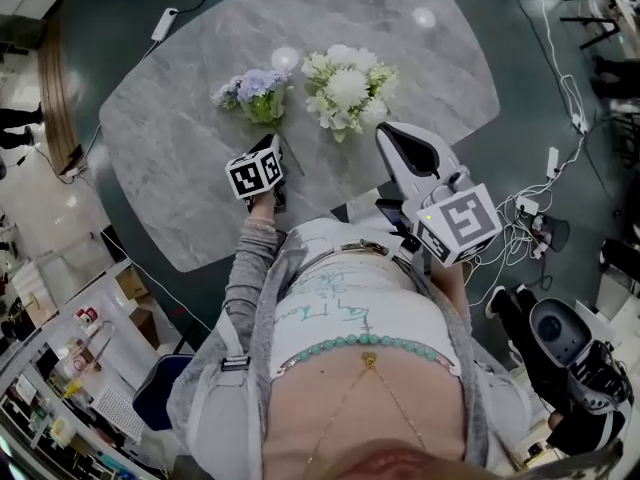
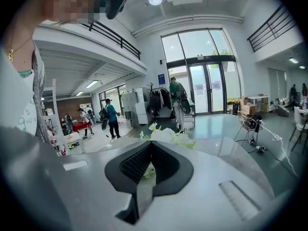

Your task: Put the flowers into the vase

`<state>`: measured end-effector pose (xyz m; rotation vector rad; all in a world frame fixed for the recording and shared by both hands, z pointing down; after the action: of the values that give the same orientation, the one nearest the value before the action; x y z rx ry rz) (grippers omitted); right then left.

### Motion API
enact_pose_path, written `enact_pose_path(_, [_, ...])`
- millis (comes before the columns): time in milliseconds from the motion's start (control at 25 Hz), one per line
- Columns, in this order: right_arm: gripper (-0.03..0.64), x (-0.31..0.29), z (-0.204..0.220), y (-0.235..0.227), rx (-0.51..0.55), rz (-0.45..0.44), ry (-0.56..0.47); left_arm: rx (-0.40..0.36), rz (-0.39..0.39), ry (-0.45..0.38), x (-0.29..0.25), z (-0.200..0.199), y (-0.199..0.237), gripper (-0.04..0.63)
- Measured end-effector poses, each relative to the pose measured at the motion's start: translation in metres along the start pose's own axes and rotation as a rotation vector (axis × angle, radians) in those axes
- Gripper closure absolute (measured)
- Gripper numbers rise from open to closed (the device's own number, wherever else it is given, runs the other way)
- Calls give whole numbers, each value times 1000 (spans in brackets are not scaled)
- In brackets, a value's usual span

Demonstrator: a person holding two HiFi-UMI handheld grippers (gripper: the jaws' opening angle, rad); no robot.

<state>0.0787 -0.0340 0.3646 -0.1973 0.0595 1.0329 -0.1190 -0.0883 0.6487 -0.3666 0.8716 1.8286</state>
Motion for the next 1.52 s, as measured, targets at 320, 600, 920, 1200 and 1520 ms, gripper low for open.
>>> enact_pose_path(320, [591,16,7,-18,-16,78,11,30,2,61,-23,5,5,462])
enact_pose_path(600, [591,23,9,-29,-26,112,7,-14,-22,116,-39,11,-1,443])
enact_pose_path(920, [591,29,10,-39,-36,145,9,-55,-72,142,-50,15,-2,445])
enact_pose_path(1200, [591,35,9,-47,-42,163,5,-95,-101,182,-50,14,1,483])
enact_pose_path(1520, [591,45,13,-52,-52,180,7,-118,-116,197,-47,18,5,553])
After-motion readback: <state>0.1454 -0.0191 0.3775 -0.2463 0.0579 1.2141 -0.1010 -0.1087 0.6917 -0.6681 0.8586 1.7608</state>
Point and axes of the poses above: the fingertips, and each gripper's own axes: x backward along the fingers, y to its left, z out of its underside, the point moved 2 cm from there along x, backward along the fingers, and after that the axes turned 14 degrees about -y, right-handed, at the moved point
